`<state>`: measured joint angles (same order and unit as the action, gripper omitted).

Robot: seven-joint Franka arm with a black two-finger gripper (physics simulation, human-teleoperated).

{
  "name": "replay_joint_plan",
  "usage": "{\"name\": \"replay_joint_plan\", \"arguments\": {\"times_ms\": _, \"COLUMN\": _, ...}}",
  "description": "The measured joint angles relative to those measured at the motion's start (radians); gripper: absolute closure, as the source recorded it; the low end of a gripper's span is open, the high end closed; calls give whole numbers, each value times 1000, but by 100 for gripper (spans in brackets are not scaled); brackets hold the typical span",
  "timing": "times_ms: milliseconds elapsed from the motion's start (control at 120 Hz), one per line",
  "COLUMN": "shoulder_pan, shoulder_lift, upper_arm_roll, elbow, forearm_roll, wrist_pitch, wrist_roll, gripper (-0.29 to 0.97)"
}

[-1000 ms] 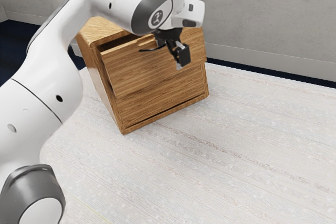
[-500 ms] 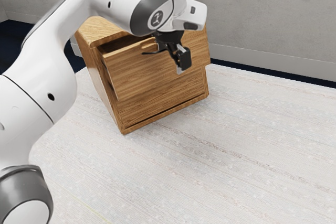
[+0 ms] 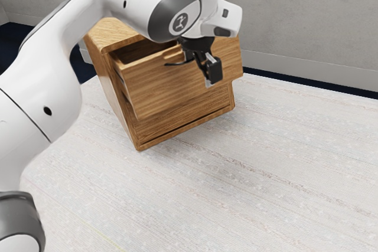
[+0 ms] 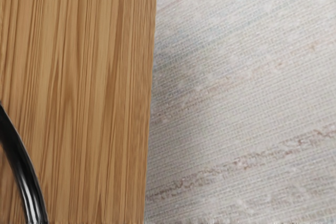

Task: Pull the drawer handle with one arm to open the drawer

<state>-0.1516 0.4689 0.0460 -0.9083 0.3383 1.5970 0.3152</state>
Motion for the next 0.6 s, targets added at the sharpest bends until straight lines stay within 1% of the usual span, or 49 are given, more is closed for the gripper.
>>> {"name": "replay_joint_plan", "arguments": {"times_ms": 217, "shoulder_pan": -22, "shoulder_lift": -25, "upper_arm_roll": 3, "elbow": -49, "forearm_roll": 5, "wrist_pitch": 1, "wrist_roll": -13, "gripper": 0}}
{"name": "replay_joint_plan", "arguments": {"times_ms": 358, "shoulder_pan": -36, "shoulder_lift": -56, "upper_arm_roll": 3, "elbow": -84, "forearm_roll": 5, "wrist_pitch": 3, "wrist_roll": -23, "gripper": 1}}
{"name": "replay_joint_plan", "arguments": {"times_ms": 600, "shoulder_pan": -52, "shoulder_lift": -70, "upper_arm_roll": 4, "elbow": -114, "forearm_roll": 5, "wrist_pitch": 6, "wrist_roll": -38, "gripper": 0}}
